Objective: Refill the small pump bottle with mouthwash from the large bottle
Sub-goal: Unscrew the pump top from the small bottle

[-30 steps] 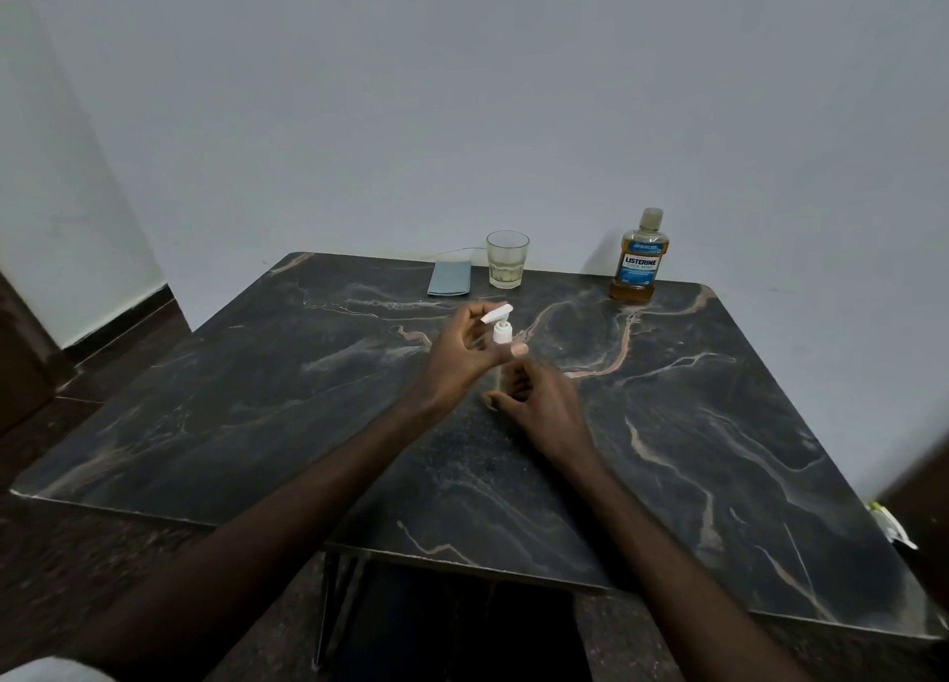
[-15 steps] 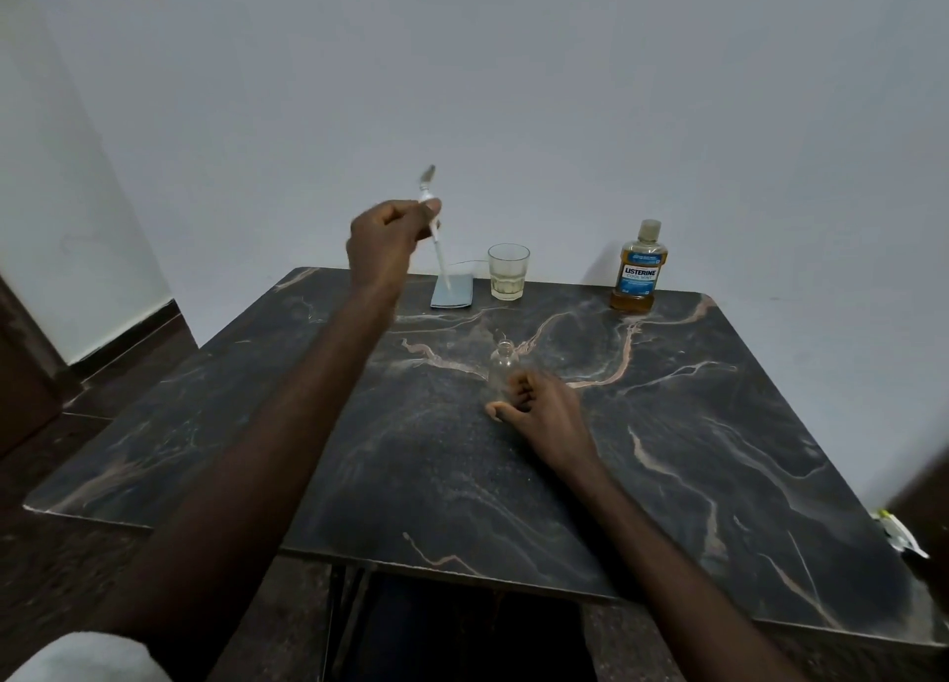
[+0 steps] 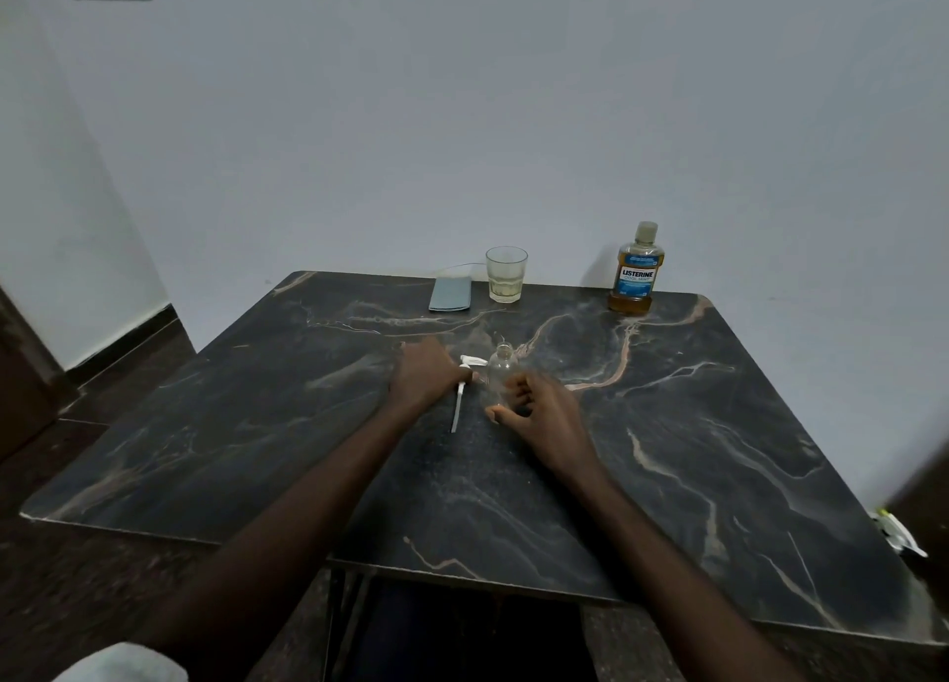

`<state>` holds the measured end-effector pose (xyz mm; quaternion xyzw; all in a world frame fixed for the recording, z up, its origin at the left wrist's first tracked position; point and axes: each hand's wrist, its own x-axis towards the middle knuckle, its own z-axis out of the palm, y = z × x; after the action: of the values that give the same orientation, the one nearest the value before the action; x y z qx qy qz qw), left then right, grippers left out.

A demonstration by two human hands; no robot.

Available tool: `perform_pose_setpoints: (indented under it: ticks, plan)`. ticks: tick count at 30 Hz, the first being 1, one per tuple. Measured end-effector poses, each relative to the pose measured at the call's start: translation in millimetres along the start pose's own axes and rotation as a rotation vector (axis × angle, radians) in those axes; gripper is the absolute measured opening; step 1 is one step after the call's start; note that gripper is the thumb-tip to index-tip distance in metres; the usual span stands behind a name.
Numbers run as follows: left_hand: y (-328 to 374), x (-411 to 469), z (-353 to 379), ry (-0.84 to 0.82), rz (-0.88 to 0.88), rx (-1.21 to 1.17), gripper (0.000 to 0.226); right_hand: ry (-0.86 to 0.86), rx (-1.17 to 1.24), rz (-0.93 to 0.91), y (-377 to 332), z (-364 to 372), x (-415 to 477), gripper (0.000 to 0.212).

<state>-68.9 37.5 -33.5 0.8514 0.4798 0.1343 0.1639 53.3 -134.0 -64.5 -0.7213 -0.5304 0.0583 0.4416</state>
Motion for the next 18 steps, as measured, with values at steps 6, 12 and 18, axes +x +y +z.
perform_pose_setpoints:
  ticks: [6,12,18]
  plan:
    - [3,0,3,0.005,0.019,-0.003,0.052,-0.014,0.025,-0.016,5,-1,-1,0.047]
    - [34,-17,-38,0.266,-0.045,-0.210,0.068,0.013,0.093,0.022,7,-26,-5,0.081]
    - [144,-60,-67,0.677,0.320,-0.584,0.018,0.200,0.163,0.192,36,-93,-3,0.081]
